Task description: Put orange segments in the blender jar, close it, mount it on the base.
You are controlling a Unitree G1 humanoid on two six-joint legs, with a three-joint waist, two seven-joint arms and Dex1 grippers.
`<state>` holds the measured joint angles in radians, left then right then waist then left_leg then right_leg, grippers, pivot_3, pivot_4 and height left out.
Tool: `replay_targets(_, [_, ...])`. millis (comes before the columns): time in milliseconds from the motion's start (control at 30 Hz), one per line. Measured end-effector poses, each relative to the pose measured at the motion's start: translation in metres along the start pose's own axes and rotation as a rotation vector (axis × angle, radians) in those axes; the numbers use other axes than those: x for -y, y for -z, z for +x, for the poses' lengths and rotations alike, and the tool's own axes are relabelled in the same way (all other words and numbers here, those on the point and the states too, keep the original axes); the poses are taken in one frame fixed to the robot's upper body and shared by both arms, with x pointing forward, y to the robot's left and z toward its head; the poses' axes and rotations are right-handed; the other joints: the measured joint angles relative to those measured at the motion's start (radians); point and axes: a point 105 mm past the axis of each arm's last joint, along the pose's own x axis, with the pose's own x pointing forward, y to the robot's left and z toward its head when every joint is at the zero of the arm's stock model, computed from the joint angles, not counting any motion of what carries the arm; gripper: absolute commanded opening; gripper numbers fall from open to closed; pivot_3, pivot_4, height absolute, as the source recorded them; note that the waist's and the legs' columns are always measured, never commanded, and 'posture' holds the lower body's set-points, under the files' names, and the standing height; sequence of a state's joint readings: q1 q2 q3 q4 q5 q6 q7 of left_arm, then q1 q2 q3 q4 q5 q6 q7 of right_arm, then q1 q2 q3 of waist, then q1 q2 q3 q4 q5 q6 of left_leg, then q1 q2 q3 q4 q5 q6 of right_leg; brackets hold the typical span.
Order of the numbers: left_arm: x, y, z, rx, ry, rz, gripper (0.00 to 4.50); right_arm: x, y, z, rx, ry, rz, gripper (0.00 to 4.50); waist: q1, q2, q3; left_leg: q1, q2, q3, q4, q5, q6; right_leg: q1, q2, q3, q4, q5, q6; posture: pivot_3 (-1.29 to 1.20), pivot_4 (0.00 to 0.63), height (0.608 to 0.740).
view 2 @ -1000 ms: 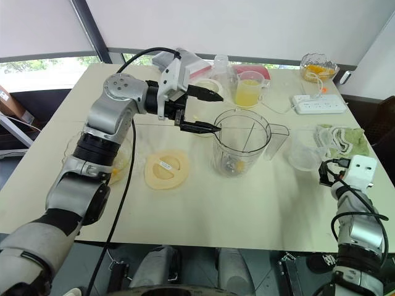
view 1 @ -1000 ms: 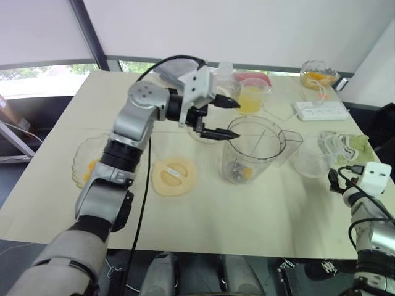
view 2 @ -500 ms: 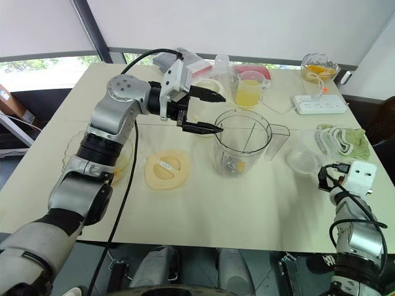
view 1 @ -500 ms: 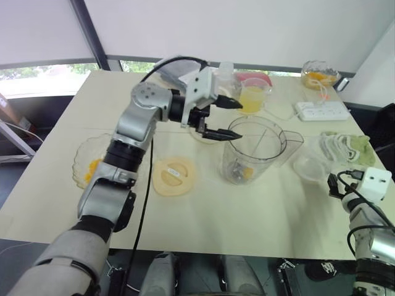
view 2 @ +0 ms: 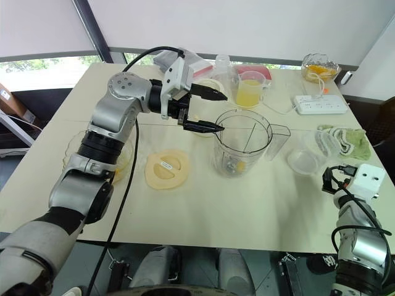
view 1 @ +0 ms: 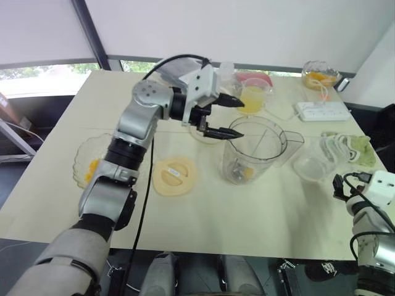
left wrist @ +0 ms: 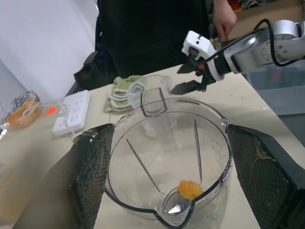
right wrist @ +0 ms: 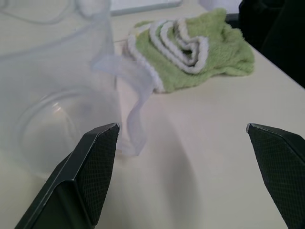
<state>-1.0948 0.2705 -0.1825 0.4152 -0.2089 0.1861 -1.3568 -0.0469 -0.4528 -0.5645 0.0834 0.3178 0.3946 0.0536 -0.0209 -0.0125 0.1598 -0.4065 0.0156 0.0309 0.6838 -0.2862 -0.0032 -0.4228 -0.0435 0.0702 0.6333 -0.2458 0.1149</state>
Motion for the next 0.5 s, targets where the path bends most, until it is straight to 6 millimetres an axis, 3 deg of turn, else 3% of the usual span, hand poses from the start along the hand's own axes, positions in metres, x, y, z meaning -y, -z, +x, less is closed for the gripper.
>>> replay_targets(500, [0.000,0.000,0.000,0.000,-0.002,0.001,3.88,-0.003,-0.009,0.015,0.021,0.015,0.027,4.44,-0.001,0.000,0.000,0.000,0.000,0.000,0.000,0.000,0.000,0.000,0.000,0.000,0.000,0.000,0.000,0.00,0.150,0.740])
